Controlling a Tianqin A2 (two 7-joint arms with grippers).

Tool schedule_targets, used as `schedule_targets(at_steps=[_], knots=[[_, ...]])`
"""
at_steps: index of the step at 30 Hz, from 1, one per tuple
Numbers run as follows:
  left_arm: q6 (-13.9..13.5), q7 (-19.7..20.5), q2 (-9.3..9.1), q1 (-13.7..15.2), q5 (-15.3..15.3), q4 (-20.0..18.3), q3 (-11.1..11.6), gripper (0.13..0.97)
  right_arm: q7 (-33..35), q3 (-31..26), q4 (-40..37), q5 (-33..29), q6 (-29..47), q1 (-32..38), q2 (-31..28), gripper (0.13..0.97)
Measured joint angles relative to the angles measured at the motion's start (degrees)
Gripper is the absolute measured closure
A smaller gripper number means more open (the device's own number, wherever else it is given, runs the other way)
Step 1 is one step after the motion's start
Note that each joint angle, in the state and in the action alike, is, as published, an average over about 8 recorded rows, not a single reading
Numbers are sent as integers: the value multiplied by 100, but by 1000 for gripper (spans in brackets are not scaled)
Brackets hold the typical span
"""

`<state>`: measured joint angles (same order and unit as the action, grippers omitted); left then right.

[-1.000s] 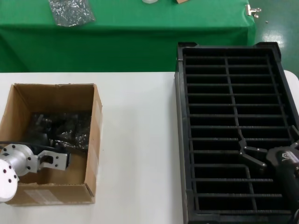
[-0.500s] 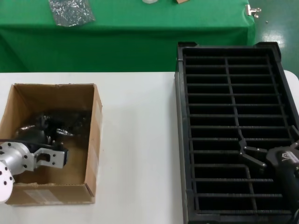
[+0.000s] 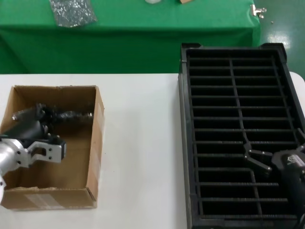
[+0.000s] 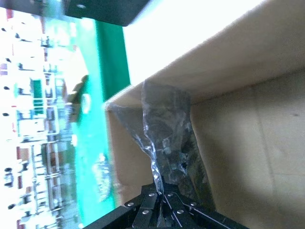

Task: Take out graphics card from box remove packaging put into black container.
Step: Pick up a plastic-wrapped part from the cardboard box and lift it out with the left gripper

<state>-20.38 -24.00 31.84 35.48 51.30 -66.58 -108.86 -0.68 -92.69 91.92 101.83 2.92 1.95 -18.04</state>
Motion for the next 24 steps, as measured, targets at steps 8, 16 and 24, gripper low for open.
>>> schedule_targets(at_steps=[8,16,24], knots=[[-374,498,77,-745,-488,-1614,846,957,0,0,0,0,0,0,0,129],[-833,929,110,-1505,-775,-3239,1627,957,0,0,0,0,0,0,0,129],[-1036,1086,130,-1929,-662,-4133,1882,958,0,0,0,0,0,0,0,129]])
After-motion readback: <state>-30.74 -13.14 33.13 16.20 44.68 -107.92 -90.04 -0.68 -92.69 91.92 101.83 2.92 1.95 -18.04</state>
